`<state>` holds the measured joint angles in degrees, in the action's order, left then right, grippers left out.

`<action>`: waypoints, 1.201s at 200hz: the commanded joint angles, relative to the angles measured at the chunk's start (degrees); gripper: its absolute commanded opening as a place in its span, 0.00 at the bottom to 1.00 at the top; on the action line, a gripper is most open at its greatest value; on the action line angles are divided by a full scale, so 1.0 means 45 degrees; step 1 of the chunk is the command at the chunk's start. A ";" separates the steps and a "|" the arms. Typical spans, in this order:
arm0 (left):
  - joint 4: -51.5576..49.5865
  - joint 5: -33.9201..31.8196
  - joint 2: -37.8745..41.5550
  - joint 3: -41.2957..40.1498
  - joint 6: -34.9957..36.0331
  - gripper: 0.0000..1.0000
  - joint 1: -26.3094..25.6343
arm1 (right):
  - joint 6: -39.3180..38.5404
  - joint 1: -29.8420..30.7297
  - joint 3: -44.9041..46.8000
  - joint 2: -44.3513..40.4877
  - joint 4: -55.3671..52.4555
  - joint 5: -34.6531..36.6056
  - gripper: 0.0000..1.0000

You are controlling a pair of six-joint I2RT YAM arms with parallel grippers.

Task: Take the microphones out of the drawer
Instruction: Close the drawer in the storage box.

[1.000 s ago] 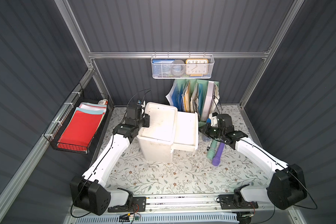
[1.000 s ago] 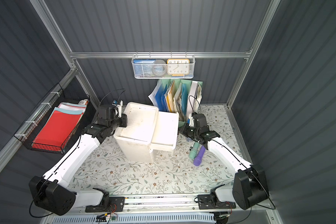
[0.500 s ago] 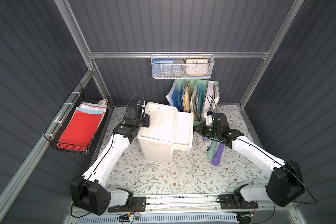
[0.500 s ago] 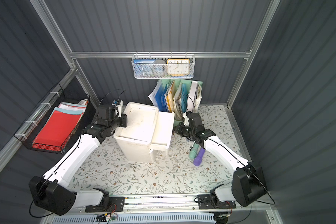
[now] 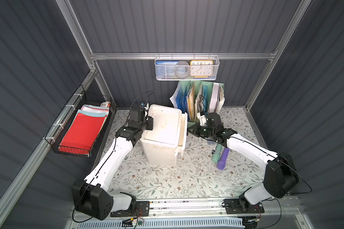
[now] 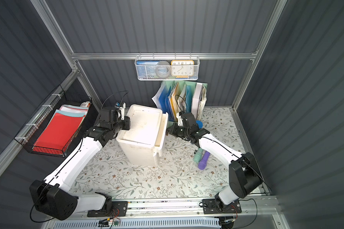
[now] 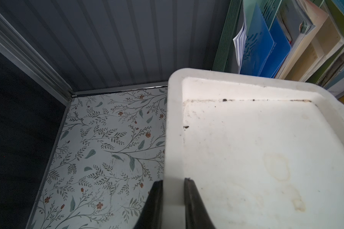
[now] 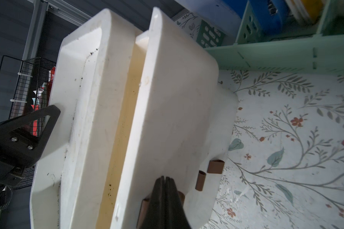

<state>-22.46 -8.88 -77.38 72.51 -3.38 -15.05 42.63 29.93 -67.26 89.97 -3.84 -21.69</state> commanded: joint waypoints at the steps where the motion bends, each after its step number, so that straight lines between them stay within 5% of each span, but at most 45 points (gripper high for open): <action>1: -0.1904 0.0353 -0.0987 -0.0884 -0.0143 0.00 0.0014 | 0.0193 0.0370 -0.0638 0.0562 0.0576 -0.0490 0.00; 69: -0.1884 0.0353 -0.1007 -0.0918 -0.0109 0.00 0.0014 | 0.0322 0.0799 -0.1322 0.1439 0.0878 -0.0680 0.00; 128: -0.1884 0.0339 -0.0948 -0.0921 -0.0109 0.00 0.0013 | -0.0159 0.0423 0.0837 -0.0867 -0.0185 0.1876 0.00; 207: -0.1874 0.0353 -0.0987 -0.0903 -0.0109 0.00 0.0016 | 0.1384 0.0293 0.3991 -0.1507 0.1701 0.1393 0.49; 240: -0.1890 0.0334 -0.0963 -0.0901 -0.0109 0.00 0.0022 | 0.2040 0.0316 0.3979 -0.0448 0.3244 0.0487 0.56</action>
<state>-22.31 -8.80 -77.30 72.38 -3.36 -15.00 48.80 31.22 -49.08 85.06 2.68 -15.92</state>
